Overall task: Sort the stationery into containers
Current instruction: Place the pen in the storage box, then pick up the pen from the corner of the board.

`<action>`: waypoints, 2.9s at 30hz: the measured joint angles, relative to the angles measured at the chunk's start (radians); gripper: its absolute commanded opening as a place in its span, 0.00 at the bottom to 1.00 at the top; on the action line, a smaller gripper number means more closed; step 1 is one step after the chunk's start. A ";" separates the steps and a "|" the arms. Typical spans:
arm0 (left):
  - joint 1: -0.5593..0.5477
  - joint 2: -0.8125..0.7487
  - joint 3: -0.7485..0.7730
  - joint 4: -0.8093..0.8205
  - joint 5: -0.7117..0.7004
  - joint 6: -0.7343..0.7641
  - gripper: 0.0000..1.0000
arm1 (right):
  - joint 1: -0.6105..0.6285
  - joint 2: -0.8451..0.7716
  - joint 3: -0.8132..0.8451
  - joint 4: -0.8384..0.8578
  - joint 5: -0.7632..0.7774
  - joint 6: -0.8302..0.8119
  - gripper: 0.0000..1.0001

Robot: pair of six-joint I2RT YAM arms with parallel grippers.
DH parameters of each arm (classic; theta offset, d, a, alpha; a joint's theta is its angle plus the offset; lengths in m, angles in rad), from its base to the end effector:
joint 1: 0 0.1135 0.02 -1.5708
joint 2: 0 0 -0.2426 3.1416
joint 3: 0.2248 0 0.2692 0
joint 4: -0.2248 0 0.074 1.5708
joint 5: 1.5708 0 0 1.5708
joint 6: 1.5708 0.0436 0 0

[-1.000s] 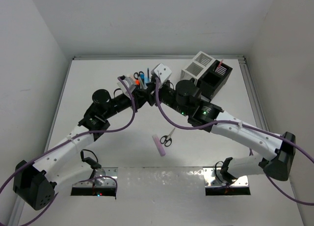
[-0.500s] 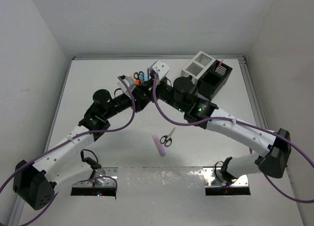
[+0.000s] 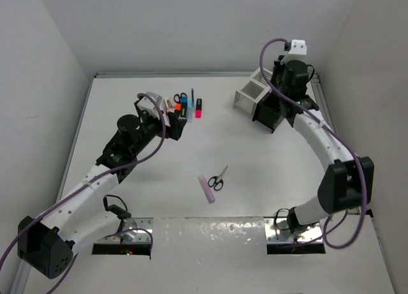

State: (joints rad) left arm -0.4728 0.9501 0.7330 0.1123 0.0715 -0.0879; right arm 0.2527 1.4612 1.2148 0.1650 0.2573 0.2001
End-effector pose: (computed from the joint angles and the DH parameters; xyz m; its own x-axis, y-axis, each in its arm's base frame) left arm 0.2345 -0.1234 0.3006 -0.1382 -0.0277 -0.9900 0.5073 0.8565 -0.0947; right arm 0.3691 0.0839 0.3394 -0.0764 0.1788 -0.9809 0.0194 0.9839 0.1778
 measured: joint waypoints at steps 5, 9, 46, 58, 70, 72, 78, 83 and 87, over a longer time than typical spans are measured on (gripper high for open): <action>0.039 0.001 0.000 -0.060 -0.048 -0.025 1.00 | -0.152 0.179 0.050 0.053 0.088 0.019 0.00; 0.072 0.015 0.000 -0.073 -0.071 -0.034 1.00 | -0.215 0.314 0.081 0.097 0.115 0.029 0.00; 0.122 0.136 -0.012 -0.018 -0.057 -0.052 1.00 | -0.289 0.506 0.021 0.282 0.045 0.084 0.36; 0.122 0.082 -0.018 -0.010 -0.035 -0.056 1.00 | -0.205 0.283 -0.009 0.074 -0.015 0.018 0.57; 0.122 -0.018 -0.036 -0.088 -0.143 -0.180 0.99 | 0.432 -0.078 -0.251 -0.286 -0.111 0.123 0.66; 0.126 -0.049 -0.035 -0.145 -0.194 -0.210 0.99 | 0.539 -0.002 -0.264 -0.364 -0.116 0.130 0.69; 0.153 -0.134 -0.036 -0.293 -0.296 -0.267 0.97 | 0.758 0.117 -0.275 -0.474 -0.140 0.129 0.43; 0.167 -0.177 -0.036 -0.367 -0.312 -0.295 0.96 | 0.813 0.186 -0.268 -0.489 -0.124 0.185 0.40; 0.167 -0.203 -0.036 -0.398 -0.314 -0.296 0.96 | 0.835 0.216 -0.281 -0.499 -0.104 0.244 0.41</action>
State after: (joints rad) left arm -0.3054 0.7471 0.6971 -0.2855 -0.2428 -0.3840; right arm 1.0874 1.6772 0.9340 -0.3344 0.1535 0.4438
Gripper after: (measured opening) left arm 0.965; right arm 0.402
